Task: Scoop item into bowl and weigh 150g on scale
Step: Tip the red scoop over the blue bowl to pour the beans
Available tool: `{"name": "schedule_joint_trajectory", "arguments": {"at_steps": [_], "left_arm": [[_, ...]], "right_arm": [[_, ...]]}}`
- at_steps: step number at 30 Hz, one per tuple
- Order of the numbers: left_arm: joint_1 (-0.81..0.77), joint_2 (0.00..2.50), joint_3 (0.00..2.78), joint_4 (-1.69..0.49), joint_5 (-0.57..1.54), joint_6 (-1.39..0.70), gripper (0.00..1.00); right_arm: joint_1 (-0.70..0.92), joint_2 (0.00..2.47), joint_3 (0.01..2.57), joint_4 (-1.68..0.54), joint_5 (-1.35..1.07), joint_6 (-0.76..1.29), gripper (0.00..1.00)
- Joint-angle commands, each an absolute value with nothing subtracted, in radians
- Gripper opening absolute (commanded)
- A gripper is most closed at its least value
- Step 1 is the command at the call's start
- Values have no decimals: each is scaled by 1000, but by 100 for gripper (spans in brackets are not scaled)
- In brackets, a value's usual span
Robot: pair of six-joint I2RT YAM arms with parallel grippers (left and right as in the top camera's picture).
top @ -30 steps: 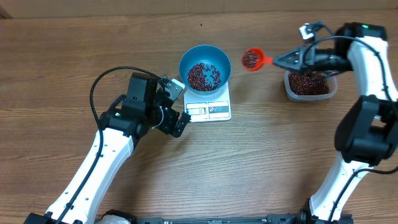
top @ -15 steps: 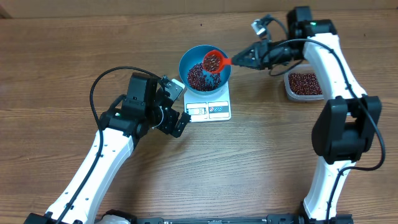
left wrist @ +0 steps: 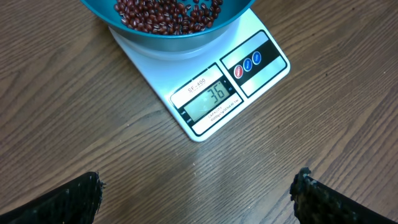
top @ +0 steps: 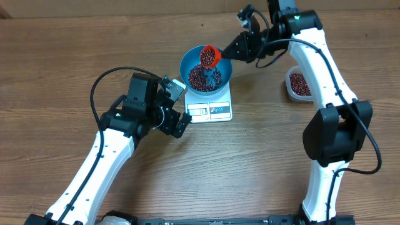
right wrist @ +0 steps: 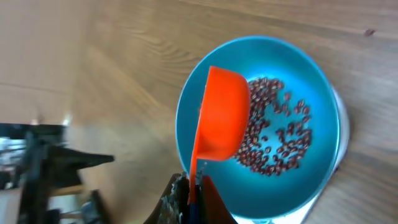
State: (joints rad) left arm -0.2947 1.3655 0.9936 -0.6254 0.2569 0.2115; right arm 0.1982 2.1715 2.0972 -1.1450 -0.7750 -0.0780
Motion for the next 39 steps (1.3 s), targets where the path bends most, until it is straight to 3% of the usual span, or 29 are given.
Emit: {"name": "schedule_joint_trajectory", "arguments": {"at_steps": [1,9,39], "left_arm": [[-294,1373,992,-625,258,202,100],[-294,1373,992,-625,258,202,100],[-294,1373,992,-625,258,202,100]], "right_arm": [[251,2170,2151,-1154,-572,-75,4],[336,2168,2157,-1176,-316,-80,4],[460,2168,2312,-1327,62,-245,4]]}}
